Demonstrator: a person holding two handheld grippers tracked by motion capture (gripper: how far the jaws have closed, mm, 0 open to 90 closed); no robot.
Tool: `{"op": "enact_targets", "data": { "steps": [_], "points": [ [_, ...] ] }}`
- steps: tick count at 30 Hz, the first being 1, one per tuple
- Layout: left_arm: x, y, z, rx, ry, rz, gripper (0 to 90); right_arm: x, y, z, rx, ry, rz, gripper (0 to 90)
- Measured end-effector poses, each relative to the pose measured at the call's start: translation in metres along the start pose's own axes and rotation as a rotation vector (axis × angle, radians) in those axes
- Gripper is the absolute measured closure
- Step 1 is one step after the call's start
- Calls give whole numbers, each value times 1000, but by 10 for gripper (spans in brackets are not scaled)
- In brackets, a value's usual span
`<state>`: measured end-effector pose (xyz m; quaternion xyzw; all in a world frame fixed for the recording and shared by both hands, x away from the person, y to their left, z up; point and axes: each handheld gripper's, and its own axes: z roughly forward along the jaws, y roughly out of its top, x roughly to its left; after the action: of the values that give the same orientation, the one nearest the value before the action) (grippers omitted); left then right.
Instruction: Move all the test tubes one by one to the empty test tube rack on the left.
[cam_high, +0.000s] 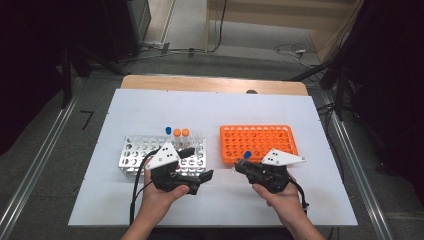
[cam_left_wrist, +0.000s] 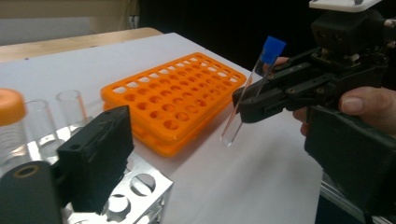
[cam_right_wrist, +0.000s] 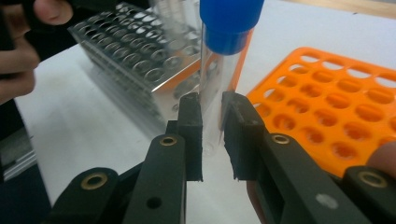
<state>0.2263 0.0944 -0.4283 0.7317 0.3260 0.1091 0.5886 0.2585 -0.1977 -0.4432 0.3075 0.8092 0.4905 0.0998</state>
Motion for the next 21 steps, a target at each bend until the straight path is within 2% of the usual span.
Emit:
{"op": "enact_targets", "data": {
  "steps": [5,10,14,21],
  "points": [
    [-9,0,7,17,-44,30,253,12,-3,5,20,39,-25,746],
    [-14,-1,14,36,-100,44,396,24,-4,13,48,79,-52,746],
    [-18,-2,20,52,-126,58,491,33,-4,17,62,100,-76,746],
    [-23,-2,26,65,-153,78,599,42,-3,19,71,125,-110,746]
  ]
}}
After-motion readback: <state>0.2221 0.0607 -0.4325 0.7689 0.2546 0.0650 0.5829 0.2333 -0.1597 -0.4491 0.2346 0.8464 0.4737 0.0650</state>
